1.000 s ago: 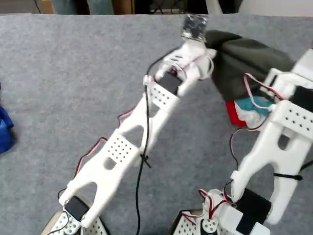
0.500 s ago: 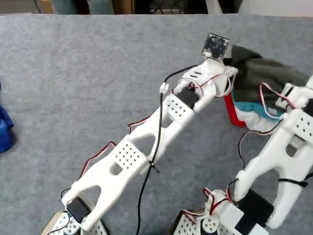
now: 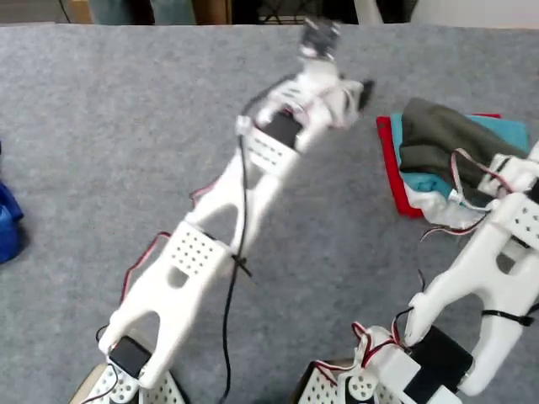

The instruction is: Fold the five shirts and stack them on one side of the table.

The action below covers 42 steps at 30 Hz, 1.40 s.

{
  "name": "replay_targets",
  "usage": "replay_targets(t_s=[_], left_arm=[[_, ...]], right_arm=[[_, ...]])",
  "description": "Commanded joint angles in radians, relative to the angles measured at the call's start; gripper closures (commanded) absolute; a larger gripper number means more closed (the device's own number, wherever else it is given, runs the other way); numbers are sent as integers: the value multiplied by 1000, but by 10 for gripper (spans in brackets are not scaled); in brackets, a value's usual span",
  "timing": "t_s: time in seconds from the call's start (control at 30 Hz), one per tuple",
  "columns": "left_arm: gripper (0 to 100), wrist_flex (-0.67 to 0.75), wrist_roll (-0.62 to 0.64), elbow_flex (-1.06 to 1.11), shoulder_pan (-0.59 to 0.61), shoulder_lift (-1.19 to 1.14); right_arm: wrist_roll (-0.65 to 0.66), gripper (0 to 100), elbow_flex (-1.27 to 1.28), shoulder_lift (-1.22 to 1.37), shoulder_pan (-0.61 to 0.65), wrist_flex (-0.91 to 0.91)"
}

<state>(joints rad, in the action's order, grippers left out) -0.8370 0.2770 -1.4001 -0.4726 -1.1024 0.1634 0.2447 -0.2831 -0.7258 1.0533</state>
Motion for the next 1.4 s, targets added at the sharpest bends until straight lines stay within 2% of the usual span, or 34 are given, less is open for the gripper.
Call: replay_targets(t_s=[0.0, 0.07, 0.13, 0.2, 0.27, 0.47, 0.67, 0.87, 1.0, 1.13, 1.3, 1.37], left_arm=[[790, -68, 8, -18, 77, 123], [791, -112, 8, -18, 113, 143], [791, -161, 8, -18, 145, 166], [791, -213, 8, -18, 179, 190], [791, -267, 6, -18, 214, 215], [791, -423, 6, -18, 328, 267], [791, -539, 5, -19, 410, 334], [790, -600, 3, -19, 478, 453], [791, -655, -66, -19, 509, 516], [791, -706, -78, -19, 559, 569], [787, -773, -83, -19, 667, 614], [787, -807, -123, -19, 720, 621]], right_arm=[[-43, 685, -220, -56, -31, 121], [-101, 839, -305, -44, -28, 109], [-77, 989, -343, -4, 15, 29], [-66, 953, -346, 64, 55, -44], [-87, 975, -354, 162, 71, -83], [-95, 984, -369, 440, 23, 8], [-95, 984, -351, 688, 8, 12], [-95, 984, -579, 641, 11, 166], [-95, 984, -802, 598, 28, 269], [-91, 984, -984, 591, 29, 316], [-87, 984, -952, 638, 3, 273], [-86, 984, -905, 702, -23, 229]])
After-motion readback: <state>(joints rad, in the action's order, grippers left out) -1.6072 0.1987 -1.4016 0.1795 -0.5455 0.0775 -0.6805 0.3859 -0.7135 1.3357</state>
